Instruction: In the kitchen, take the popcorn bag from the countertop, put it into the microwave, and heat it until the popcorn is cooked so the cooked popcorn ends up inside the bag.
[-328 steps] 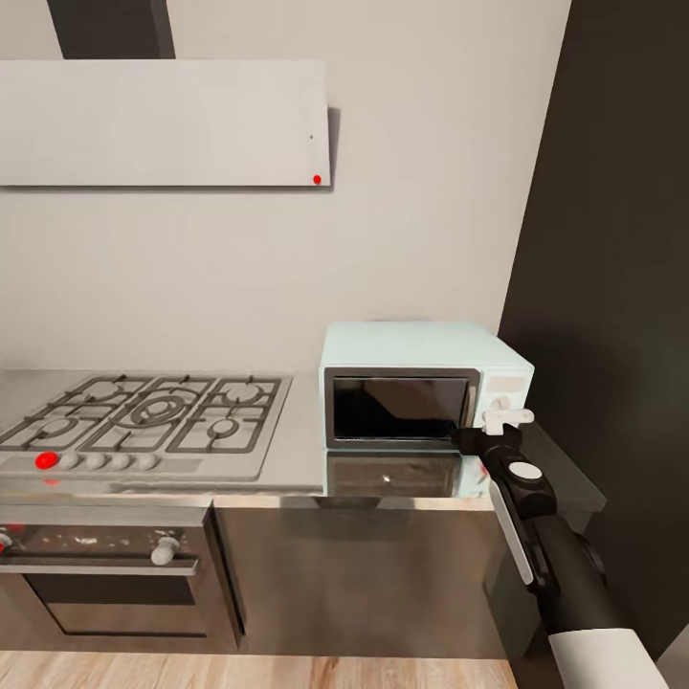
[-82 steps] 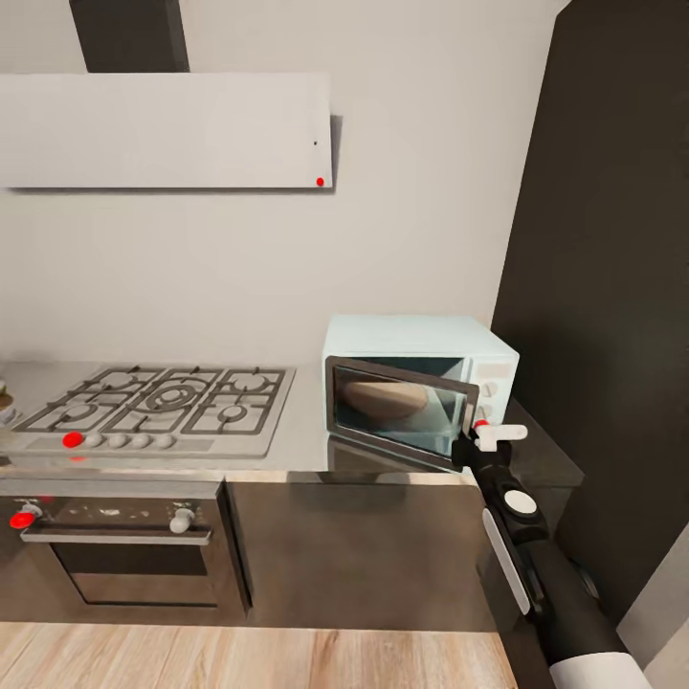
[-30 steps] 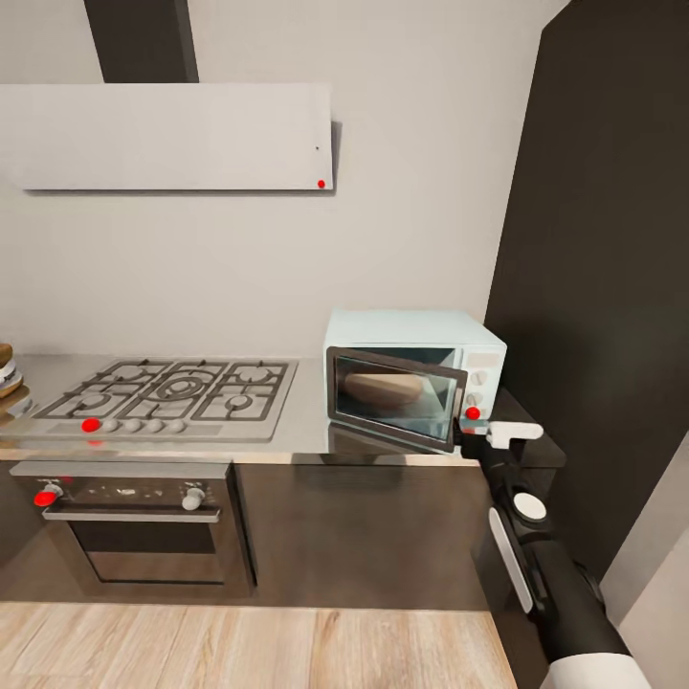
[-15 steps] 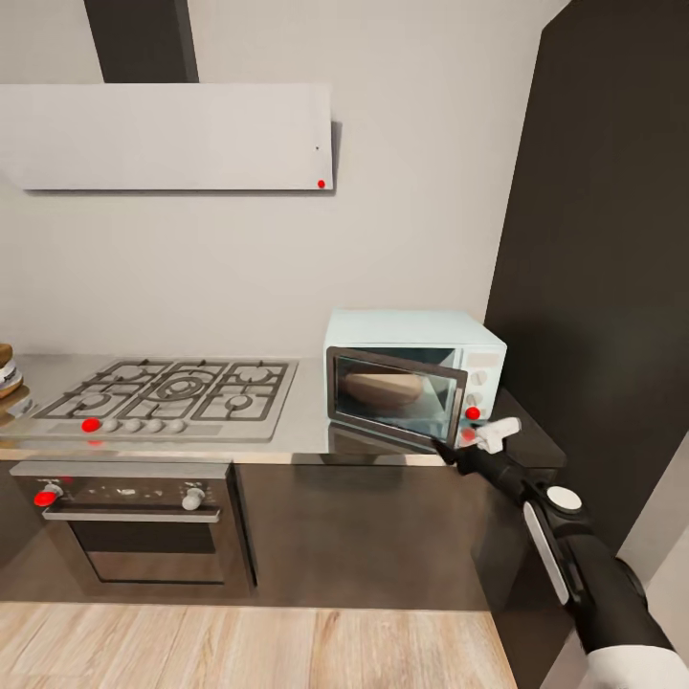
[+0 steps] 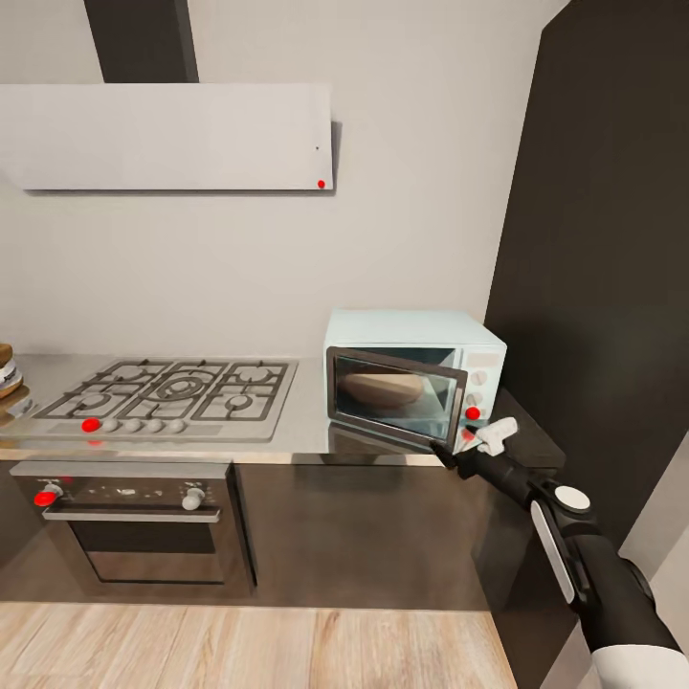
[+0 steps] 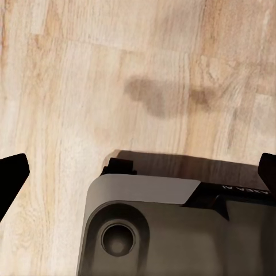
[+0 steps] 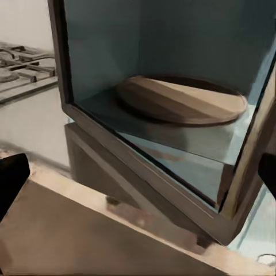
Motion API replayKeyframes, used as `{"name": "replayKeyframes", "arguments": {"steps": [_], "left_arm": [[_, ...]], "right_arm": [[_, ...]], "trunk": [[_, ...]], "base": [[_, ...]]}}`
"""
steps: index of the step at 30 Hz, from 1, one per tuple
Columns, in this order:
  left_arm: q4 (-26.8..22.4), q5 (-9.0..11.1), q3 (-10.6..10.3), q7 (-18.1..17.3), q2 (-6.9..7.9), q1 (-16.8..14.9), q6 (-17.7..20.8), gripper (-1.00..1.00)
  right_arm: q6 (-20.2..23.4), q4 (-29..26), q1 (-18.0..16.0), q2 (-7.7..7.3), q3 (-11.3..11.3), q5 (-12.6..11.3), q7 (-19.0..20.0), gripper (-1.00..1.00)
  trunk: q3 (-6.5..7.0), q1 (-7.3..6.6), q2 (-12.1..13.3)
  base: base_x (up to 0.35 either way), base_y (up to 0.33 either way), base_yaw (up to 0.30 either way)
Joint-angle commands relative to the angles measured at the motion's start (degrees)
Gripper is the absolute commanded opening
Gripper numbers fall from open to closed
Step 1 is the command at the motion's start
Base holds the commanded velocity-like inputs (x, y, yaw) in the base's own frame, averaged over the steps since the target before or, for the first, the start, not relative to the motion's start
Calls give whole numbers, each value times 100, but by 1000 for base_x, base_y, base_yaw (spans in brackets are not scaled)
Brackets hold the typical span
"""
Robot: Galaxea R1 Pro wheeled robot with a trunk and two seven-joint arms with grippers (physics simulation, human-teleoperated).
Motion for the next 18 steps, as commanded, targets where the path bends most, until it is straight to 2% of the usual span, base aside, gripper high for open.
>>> {"name": "replayKeyframes", "arguments": {"steps": [1, 7, 18], "left_arm": [[5, -4, 21, 5, -2, -4, -19, 100], [5, -4, 27, 5, -2, -4, -20, 100], [5, -4, 24, 5, -2, -4, -22, 100]], "right_arm": [[35, -7, -5, 1, -10, 16, 89, 100], [20, -7, -1, -3, -10, 9, 190, 100], [-31, -14, 2, -22, -21, -2, 181, 100]], "trunk": [[-7, 0, -4], [-7, 0, -4], [-7, 0, -4]], "base": [[8, -7, 0], [129, -110, 0], [29, -28, 0]]}}
